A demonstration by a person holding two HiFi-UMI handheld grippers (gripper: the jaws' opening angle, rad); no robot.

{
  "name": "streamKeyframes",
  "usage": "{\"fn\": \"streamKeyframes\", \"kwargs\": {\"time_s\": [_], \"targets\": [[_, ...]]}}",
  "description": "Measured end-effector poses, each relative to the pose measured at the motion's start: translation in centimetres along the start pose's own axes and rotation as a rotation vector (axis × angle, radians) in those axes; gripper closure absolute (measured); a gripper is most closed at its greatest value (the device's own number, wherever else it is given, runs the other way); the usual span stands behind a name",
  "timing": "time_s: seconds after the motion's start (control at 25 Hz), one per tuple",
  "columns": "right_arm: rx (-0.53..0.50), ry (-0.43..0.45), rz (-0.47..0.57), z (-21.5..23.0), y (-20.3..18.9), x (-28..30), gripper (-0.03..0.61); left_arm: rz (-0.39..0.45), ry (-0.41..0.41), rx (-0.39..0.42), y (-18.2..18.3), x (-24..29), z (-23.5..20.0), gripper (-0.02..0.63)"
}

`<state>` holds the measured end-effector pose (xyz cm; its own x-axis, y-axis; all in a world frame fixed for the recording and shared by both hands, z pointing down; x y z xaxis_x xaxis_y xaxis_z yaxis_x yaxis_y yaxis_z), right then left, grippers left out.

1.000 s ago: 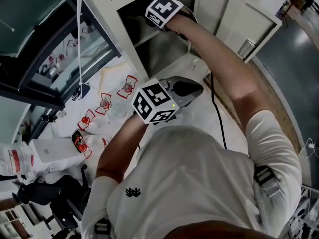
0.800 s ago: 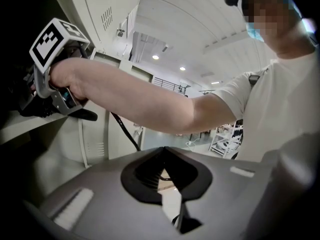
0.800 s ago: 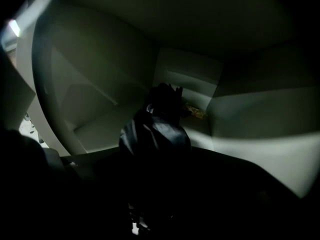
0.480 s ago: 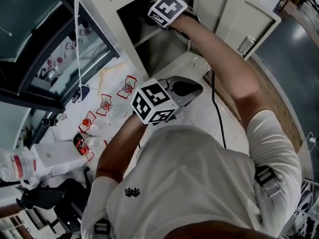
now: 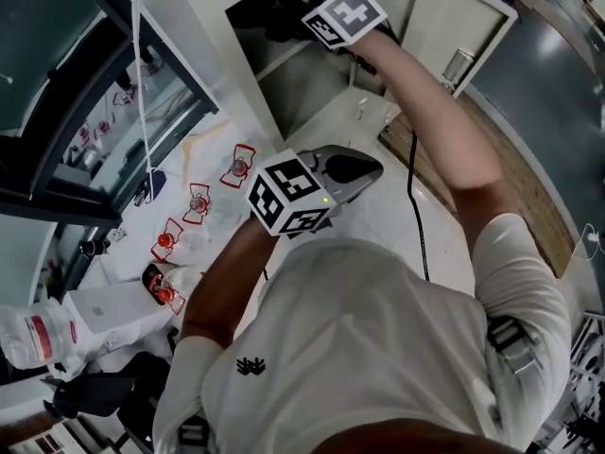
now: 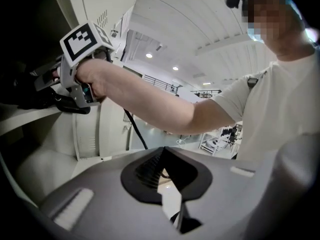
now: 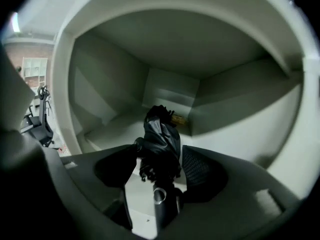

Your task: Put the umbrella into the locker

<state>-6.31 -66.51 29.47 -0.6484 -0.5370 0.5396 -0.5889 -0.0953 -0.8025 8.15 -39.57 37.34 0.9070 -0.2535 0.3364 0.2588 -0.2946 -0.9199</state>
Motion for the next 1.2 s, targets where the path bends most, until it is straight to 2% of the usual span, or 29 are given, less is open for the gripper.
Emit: {"fn": "streamKeyframes", "kwargs": {"time_s": [0.4, 0.8, 1.2], "targets": [[0.068, -0.066, 0.057, -2.7, -0.9, -5.7, 0.298, 0.001, -0.074, 0.035, -1.4, -3.2, 3.8, 0.560], [0.124, -0.112, 0.084, -8.6, -3.2, -9.4, 0.301, -0.009, -0.134, 0.060, -3.9, -7.1, 7.9, 0.560], [0.189, -0.153, 0.170, -15.2, -4.8, -13.6, 0.352, 0.009, -0.211, 0.091, -5.6, -11.1, 12.6, 0.560]]}}
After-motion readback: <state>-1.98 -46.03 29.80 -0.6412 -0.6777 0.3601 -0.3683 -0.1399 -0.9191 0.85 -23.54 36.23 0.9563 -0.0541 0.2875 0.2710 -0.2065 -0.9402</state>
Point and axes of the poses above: the fingertips, and each gripper's own axes: x forward along the fingers, z to its right, y out of its top, the point moved 1 cm from there along -x, backward along the fingers, and after that the axes turned 3 degrees about -z, right-handed, at the moved point
